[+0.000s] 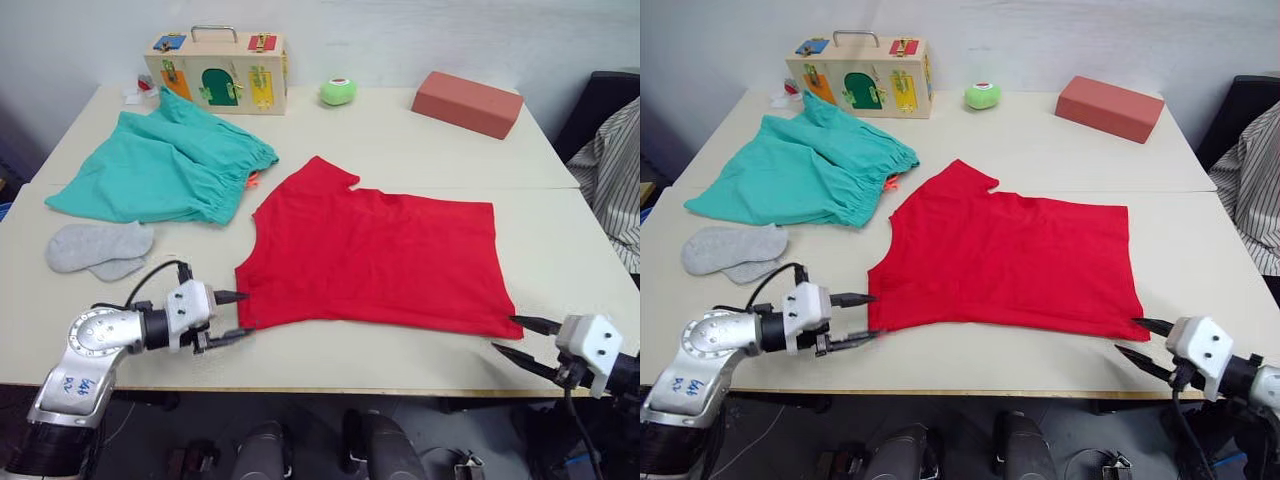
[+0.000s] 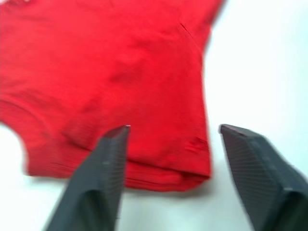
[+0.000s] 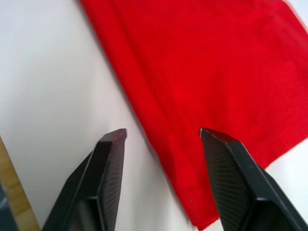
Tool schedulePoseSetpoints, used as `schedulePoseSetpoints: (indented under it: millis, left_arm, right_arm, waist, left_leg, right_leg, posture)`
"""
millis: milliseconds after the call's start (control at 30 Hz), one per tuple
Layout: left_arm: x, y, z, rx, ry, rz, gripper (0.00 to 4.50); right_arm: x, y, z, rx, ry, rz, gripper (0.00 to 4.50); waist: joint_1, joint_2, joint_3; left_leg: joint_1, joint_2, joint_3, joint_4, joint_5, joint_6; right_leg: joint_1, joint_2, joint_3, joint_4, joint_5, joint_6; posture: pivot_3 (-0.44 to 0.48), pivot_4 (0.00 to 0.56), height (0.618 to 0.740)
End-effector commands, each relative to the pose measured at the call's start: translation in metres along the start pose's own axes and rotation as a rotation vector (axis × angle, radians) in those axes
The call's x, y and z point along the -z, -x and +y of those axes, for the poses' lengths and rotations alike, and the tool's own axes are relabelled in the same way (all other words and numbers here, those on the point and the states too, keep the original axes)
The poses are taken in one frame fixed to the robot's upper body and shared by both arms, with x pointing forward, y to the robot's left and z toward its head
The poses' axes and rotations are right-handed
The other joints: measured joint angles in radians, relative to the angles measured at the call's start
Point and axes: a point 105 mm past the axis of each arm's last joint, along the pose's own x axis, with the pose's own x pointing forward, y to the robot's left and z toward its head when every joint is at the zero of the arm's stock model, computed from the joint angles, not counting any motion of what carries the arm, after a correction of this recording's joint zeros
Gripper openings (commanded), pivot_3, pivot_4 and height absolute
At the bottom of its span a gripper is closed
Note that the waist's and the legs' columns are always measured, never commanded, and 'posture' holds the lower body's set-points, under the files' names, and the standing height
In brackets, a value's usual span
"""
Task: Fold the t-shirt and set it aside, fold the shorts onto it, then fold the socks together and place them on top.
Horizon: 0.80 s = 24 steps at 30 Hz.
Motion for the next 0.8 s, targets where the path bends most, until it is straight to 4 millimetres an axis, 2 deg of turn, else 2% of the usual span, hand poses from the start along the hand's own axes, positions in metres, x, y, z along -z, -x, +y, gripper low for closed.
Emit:
schedulePoseSetpoints:
  millis: [33, 167, 200, 267, 367, 433, 567, 667, 800]
  left_arm:
    - [-0.002, -0.008, -0.001, -0.014, -0.055, 0.029, 3.38]
    - [0.010, -0.011, 0.001, -0.033, -0.054, 0.089, 3.38]
    - [0.013, -0.011, 0.001, -0.029, -0.050, 0.107, 3.40]
    - [0.019, -0.012, 0.001, -0.010, -0.061, 0.138, 3.41]
    - [0.024, -0.014, 0.003, -0.008, -0.054, 0.161, 2.79]
    - [0.027, -0.015, 0.007, -0.019, -0.047, 0.173, 2.18]
    - [0.028, -0.013, 0.009, -0.012, -0.035, 0.173, 0.97]
    - [0.024, -0.009, -0.001, 0.045, -0.028, 0.141, 0.04]
    - [0.011, 0.003, -0.029, 0.146, 0.011, 0.059, 0.04]
  right_arm:
    - [0.009, -0.003, -0.008, 0.029, 0.030, 0.065, 2.33]
    - [0.018, -0.010, -0.013, 0.031, 0.035, 0.113, 2.33]
    - [0.020, -0.012, -0.014, 0.028, 0.033, 0.122, 2.15]
    - [0.026, -0.014, -0.013, 0.004, 0.027, 0.151, 1.68]
    - [0.032, -0.016, -0.016, 0.000, 0.012, 0.175, 0.67]
    - [0.033, -0.017, -0.018, 0.000, 0.010, 0.177, 0.00]
    - [0.030, -0.018, -0.022, 0.001, 0.022, 0.160, 0.00]
    - [0.028, -0.015, -0.018, -0.024, 0.034, 0.145, 0.00]
    - [0.023, -0.001, 0.003, -0.138, 0.035, 0.100, 0.00]
  waist:
    - [0.000, 0.000, 0.000]
    - [-0.001, 0.000, 0.000]
    - [-0.001, 0.000, 0.000]
    - [-0.002, 0.000, -0.001]
    - [-0.002, 0.000, -0.002]
    - [-0.002, -0.001, -0.003]
    - [-0.001, -0.002, -0.004]
    - [-0.001, -0.001, -0.004]
    - [-0.003, -0.001, -0.004]
  left_leg:
    - [0.000, 0.000, 0.000, 0.000, 0.000, 0.000]
    - [0.000, 0.000, 0.000, 0.000, 0.000, 0.000]
    - [0.000, 0.000, 0.000, 0.000, 0.000, 0.000]
    - [0.001, 0.000, 0.000, 0.000, 0.000, 0.000]
    - [0.002, 0.000, 0.000, 0.000, 0.000, 0.000]
    - [0.002, 0.000, 0.000, 0.000, 0.000, 0.000]
    - [0.003, 0.000, 0.000, 0.001, 0.000, 0.000]
    - [0.002, 0.000, 0.000, 0.001, 0.001, 0.001]
    - [0.002, 0.001, 0.000, -0.001, -0.001, -0.001]
  right_leg:
    - [0.000, 0.000, 0.000, 0.000, 0.000, 0.000]
    - [0.000, 0.000, 0.000, 0.000, 0.000, 0.000]
    - [0.000, 0.000, 0.000, 0.000, 0.000, 0.000]
    - [0.000, 0.000, 0.000, 0.000, 0.000, 0.000]
    - [0.002, 0.000, 0.000, 0.001, 0.000, 0.000]
    - [0.002, 0.000, 0.000, 0.001, 0.000, 0.000]
    - [0.002, -0.001, 0.000, 0.001, 0.000, 0.000]
    - [0.002, -0.001, 0.000, 0.001, 0.000, 0.000]
    - [0.001, 0.000, 0.000, 0.001, -0.002, -0.001]
  posture:
    - [0.000, 0.150, 0.740]
    - [0.000, 0.150, 0.740]
    - [0.000, 0.150, 0.740]
    - [0.000, 0.150, 0.740]
    - [0.000, 0.150, 0.740]
    - [0.000, 0.150, 0.740]
    - [0.000, 0.150, 0.740]
    - [0.000, 0.150, 0.740]
    - [0.000, 0.150, 0.740]
